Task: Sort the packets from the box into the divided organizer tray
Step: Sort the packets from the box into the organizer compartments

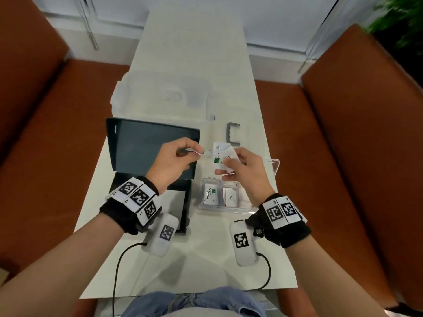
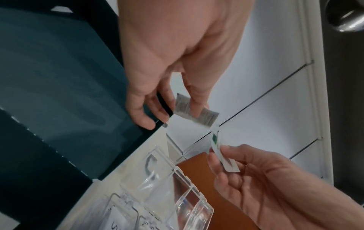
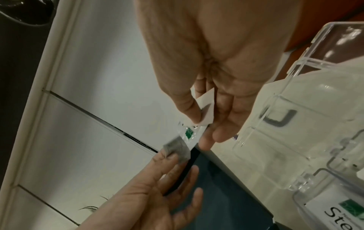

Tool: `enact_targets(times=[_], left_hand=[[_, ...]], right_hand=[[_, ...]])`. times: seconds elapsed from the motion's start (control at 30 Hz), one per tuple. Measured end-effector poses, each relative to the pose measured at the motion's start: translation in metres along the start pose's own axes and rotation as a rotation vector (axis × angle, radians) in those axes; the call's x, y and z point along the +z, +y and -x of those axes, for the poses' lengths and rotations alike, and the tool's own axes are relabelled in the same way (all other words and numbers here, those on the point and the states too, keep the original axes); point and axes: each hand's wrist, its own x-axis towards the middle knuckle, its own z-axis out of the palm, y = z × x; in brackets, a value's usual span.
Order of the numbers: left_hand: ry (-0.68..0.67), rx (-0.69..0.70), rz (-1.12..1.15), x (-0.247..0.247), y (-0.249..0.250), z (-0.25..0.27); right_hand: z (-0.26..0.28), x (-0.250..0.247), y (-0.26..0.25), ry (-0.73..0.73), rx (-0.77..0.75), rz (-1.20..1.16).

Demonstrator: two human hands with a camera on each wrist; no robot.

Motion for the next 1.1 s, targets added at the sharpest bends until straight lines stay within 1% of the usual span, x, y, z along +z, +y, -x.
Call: enact_targets(times=[0.13,0.2,0.27,0.37,0.47,0.6,0.7,0.77,0.83,0.93,1.0,1.1], left_hand=[[-0.037,0.052,0.010,0.000,0.001,-0.001],[-0.033,0.083,-0.056,0.000,-0.001,-0.001],[-0.023,0.069,-0.099,0.002,-0.005,-0.002],[-0.008,0.034,-0.103,0.005,-0.008,-0.003],[0.000,0.089,-0.260,0.005,-0.009,-0.003],[0.000,0.042,-0.160,0.009,-0.010,-0.006],[-0.035,0.064,-0.183,0.012,-0.009,-0.009],[-0.066,0.052,-0.189,0.016,-0.008,-0.010],[-0.085,0.057,-0.294,0.020,-0.012,-0.013],[-0.161,0.056,-0.572,0.031,-0.027,-0.018],[-0.210,0.030,-0.692,0.040,-0.039,-0.020],[-0.245,0.016,-0.826,0.049,-0.053,-0.024]], right_hand=[[0.000,-0.011,0.002,0.006,0.001,0.011],[0.000,-0.014,0.003,0.001,0.007,0.003],[-0.001,-0.016,0.005,-0.009,0.005,0.005],[-0.002,-0.017,0.008,-0.017,-0.002,0.034],[-0.004,-0.018,0.014,0.010,-0.005,0.070],[-0.006,-0.020,0.018,0.044,0.009,0.048],[-0.008,-0.022,0.020,0.049,0.020,0.046],[-0.008,-0.024,0.023,0.054,0.025,0.053],[-0.008,-0.027,0.026,0.064,0.023,0.070],[-0.007,-0.032,0.034,0.077,0.041,0.088],[-0.006,-0.035,0.039,0.078,0.062,0.097],[-0.004,-0.040,0.046,0.075,0.079,0.113]])
